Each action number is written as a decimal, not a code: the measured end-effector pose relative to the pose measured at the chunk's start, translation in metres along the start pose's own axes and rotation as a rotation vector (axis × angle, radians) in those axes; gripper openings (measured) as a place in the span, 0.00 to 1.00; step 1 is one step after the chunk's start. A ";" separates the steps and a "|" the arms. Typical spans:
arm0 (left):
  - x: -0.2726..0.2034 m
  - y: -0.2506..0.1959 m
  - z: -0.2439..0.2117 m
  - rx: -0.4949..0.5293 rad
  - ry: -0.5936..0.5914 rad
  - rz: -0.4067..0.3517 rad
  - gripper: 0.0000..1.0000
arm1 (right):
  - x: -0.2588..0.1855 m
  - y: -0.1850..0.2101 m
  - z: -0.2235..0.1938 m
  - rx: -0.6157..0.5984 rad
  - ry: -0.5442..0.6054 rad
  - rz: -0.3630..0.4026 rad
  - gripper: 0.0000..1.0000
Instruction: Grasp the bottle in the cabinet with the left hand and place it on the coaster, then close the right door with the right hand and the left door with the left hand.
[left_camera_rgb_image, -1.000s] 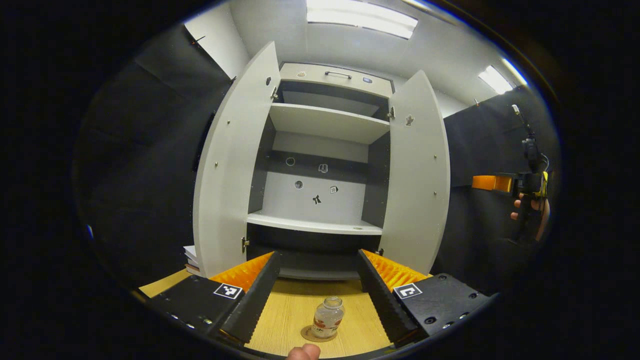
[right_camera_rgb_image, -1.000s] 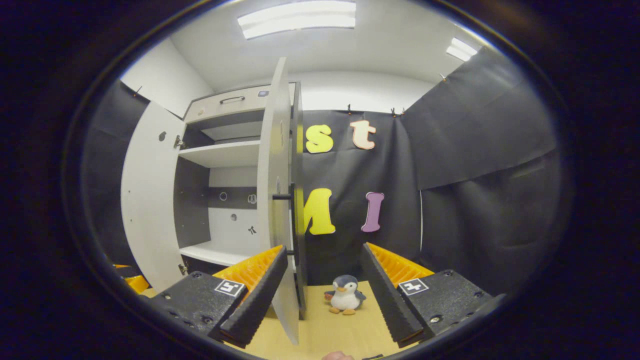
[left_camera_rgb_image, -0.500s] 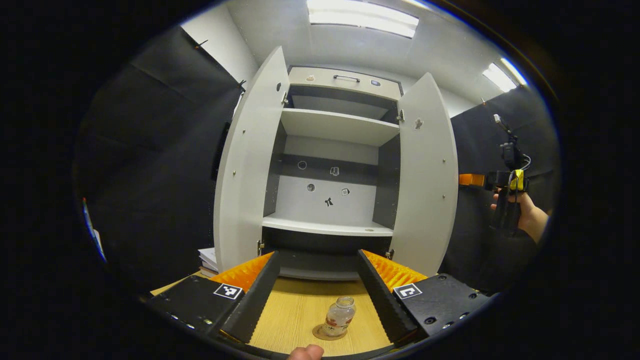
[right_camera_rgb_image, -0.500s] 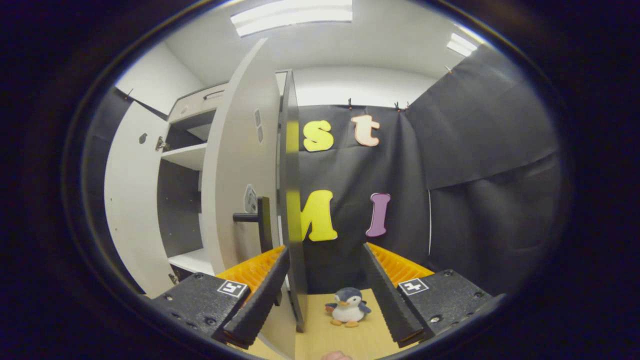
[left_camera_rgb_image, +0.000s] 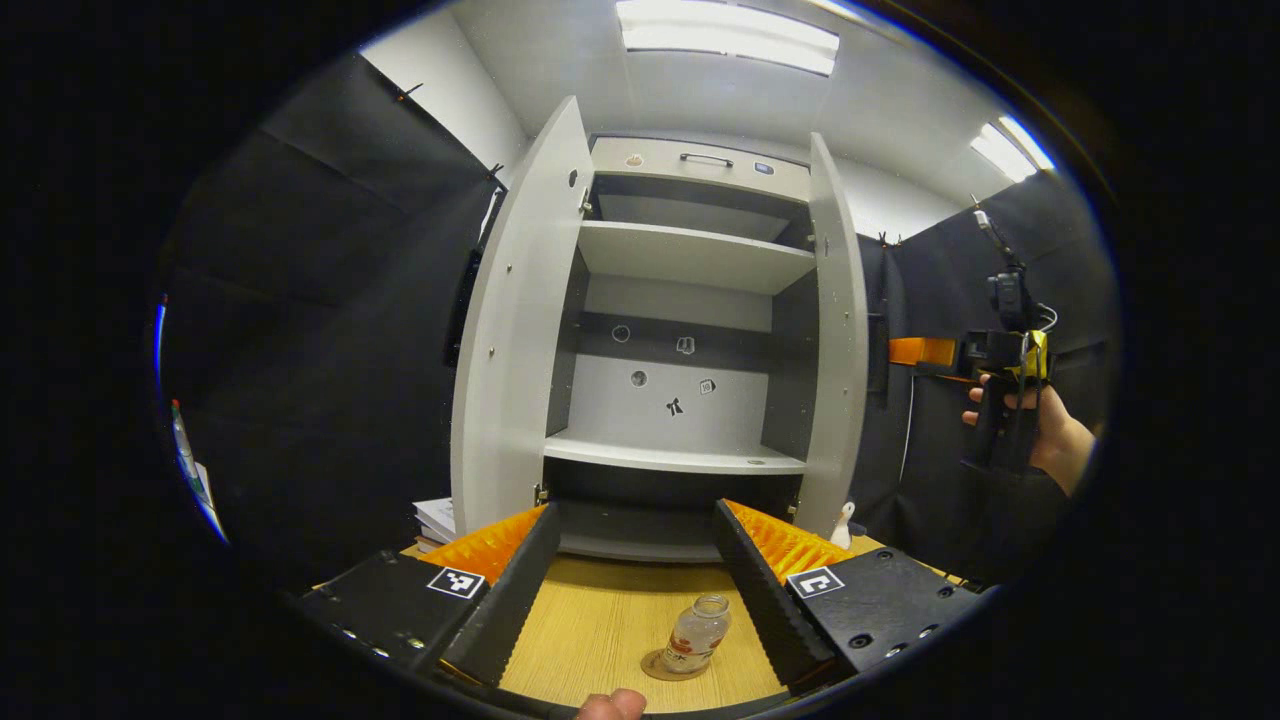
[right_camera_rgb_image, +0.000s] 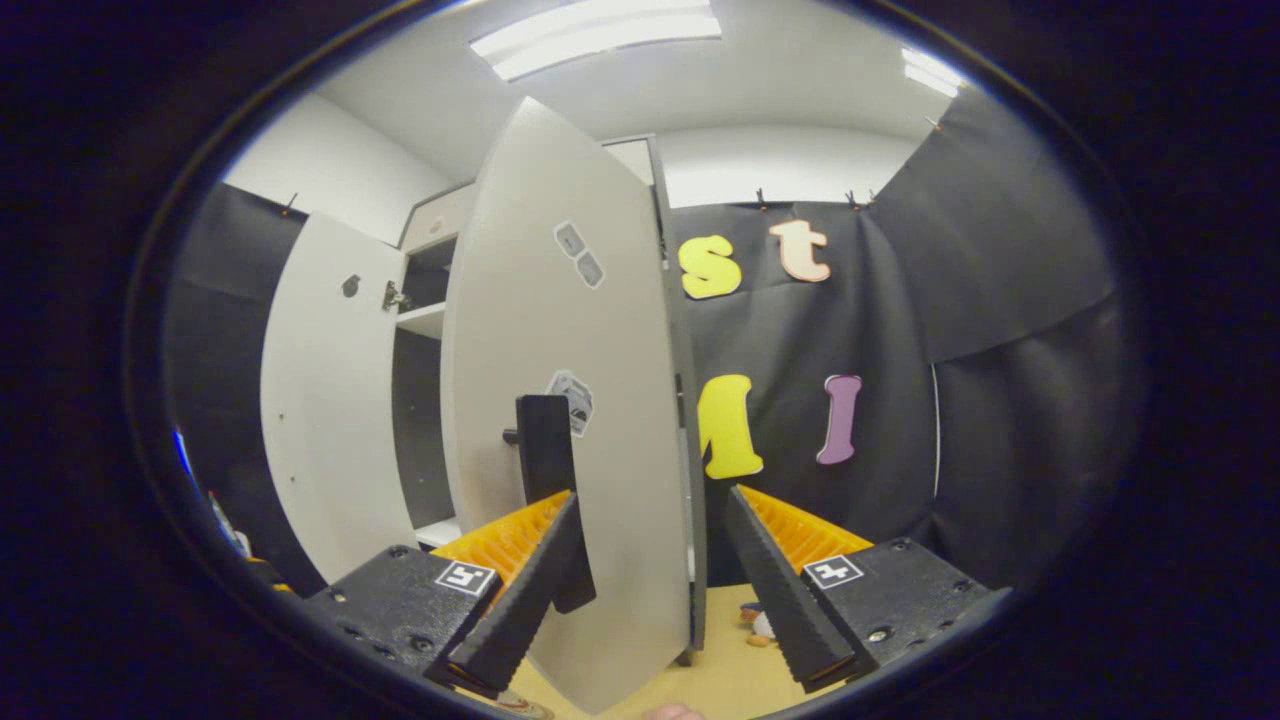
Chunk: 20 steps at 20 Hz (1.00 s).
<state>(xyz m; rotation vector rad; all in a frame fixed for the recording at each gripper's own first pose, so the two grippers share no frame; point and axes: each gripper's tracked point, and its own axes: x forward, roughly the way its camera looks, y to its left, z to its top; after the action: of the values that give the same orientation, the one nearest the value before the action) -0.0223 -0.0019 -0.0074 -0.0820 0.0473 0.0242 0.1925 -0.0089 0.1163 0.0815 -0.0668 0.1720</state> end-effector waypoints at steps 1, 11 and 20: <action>-0.002 0.002 -0.002 -0.003 0.006 0.009 0.94 | 0.009 0.015 -0.002 0.003 0.000 0.023 0.97; -0.006 0.064 -0.004 0.000 0.043 0.162 0.98 | 0.023 0.046 -0.013 0.009 -0.024 0.057 0.98; 0.022 0.169 0.051 0.024 -0.038 0.368 0.95 | -0.107 0.025 -0.058 0.048 -0.017 0.003 0.98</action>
<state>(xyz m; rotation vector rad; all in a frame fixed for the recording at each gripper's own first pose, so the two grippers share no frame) -0.0024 0.1716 0.0286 -0.0477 0.0239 0.3925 0.0866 0.0029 0.0528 0.1303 -0.0797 0.1758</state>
